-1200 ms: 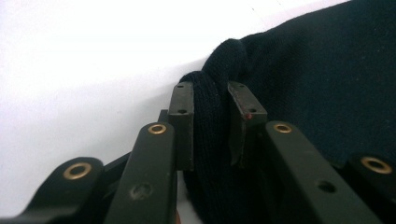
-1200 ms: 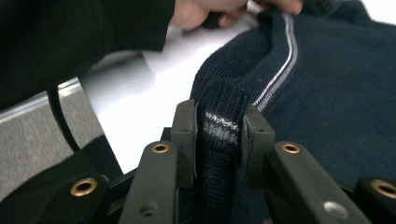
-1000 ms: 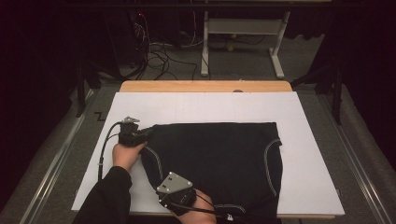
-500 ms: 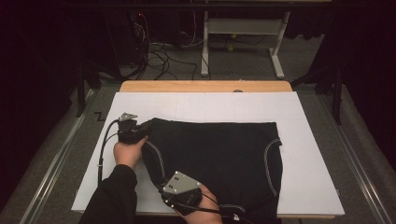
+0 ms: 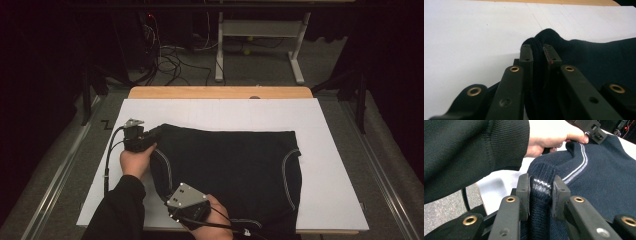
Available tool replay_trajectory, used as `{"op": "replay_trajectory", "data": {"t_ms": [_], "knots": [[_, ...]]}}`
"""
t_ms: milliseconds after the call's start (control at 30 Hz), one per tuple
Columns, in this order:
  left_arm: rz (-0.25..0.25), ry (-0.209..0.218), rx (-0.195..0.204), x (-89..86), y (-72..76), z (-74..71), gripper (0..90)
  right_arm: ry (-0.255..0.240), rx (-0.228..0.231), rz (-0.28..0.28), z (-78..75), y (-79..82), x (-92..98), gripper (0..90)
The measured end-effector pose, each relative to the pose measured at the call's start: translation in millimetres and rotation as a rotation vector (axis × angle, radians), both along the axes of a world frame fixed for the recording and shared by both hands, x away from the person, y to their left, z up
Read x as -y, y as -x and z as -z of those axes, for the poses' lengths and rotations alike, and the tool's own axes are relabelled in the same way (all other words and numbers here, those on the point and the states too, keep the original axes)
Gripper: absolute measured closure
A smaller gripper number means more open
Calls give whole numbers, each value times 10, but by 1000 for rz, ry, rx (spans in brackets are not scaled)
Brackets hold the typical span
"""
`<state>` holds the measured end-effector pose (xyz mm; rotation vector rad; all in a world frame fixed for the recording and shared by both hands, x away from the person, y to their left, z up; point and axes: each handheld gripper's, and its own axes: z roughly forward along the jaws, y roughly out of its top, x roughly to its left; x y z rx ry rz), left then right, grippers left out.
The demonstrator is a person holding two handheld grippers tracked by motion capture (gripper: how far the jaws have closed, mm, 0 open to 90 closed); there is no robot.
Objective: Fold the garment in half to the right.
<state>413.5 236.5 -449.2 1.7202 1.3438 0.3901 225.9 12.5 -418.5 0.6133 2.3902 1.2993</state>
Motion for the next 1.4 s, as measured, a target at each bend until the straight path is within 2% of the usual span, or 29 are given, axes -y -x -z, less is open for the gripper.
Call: {"op": "replay_trajectory", "data": {"t_ms": [133,400,633,867,1000,1167,1267,1400], "knots": [[-7,7,-13,-74,-23,39,763,4,0,0,17,-20,-76,730],[-18,7,-2,-280,6,36,764,18,-1,-24,49,-15,-306,731],[-45,11,-8,-563,69,46,764,12,7,-64,34,-14,-532,731],[-89,-1,-5,-898,173,15,763,-9,2,-118,31,8,-839,733],[-103,-15,3,-1023,235,11,763,-12,4,-142,35,21,-957,733],[-112,-12,3,-1039,261,-6,762,-8,10,-148,23,29,-988,733],[-102,-3,21,-972,266,-33,762,-10,18,-142,4,31,-940,732],[-90,-8,24,-856,239,-88,762,-36,21,-123,-19,26,-825,731]]}}
